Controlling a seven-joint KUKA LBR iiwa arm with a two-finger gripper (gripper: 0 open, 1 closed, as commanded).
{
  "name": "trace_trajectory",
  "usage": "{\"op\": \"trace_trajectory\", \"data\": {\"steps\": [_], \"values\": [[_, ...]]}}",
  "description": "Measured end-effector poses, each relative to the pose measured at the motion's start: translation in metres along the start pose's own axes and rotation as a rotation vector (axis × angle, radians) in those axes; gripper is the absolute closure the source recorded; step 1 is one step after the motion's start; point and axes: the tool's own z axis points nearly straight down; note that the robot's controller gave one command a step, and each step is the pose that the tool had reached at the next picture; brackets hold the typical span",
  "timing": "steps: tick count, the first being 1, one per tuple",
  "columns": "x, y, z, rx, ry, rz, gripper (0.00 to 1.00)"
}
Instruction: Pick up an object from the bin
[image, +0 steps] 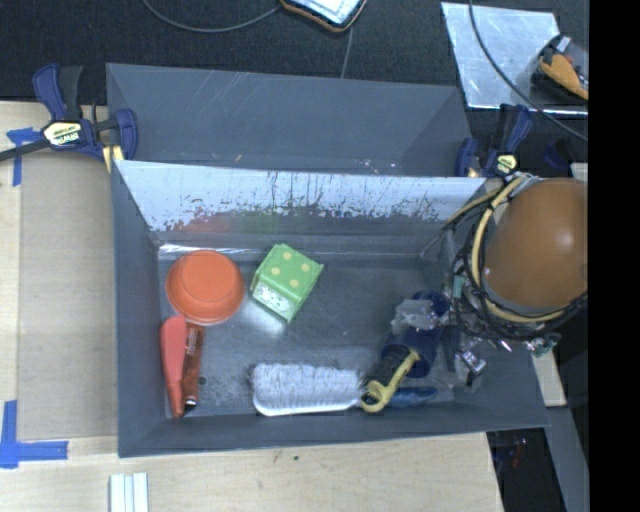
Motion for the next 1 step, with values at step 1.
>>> {"op": "trace_trajectory", "data": {"steps": [1], "values": [[-0.0238,0.0323,0.0574,-0.006,0.006,-0.113,0.0]]}}
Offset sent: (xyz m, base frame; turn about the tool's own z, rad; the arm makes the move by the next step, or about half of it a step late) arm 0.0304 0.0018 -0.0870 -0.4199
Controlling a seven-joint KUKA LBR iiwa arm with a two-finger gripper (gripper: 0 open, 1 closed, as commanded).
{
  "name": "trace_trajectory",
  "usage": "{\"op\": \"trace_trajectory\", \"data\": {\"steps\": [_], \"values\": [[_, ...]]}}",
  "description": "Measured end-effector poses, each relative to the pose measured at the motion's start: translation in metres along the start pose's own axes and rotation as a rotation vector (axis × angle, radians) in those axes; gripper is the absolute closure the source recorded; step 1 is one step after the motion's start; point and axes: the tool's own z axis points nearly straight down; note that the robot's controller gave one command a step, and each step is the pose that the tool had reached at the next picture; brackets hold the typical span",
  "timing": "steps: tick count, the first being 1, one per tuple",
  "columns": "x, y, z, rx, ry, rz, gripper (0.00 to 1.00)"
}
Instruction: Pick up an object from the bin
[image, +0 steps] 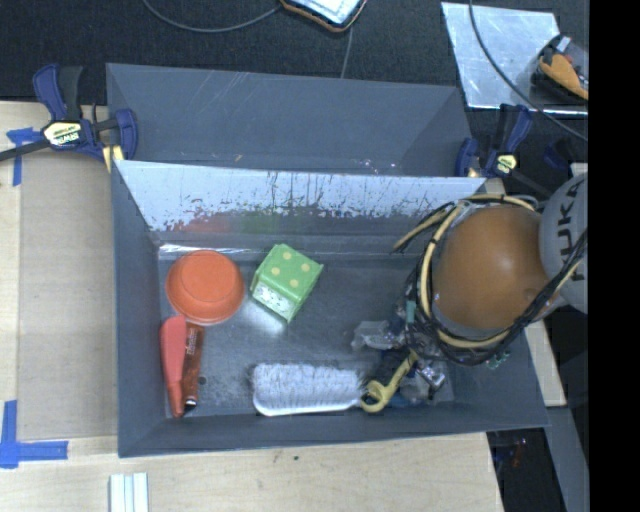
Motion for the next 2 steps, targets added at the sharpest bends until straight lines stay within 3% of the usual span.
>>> {"op": "trace_trajectory", "data": {"steps": [1,2], "values": [[0.004,-0.048,0.03,0.012,-0.007,-0.304,0.0],[-0.007,-0.066,0.03,0.004,-0.004,-0.358,1.0]]}}
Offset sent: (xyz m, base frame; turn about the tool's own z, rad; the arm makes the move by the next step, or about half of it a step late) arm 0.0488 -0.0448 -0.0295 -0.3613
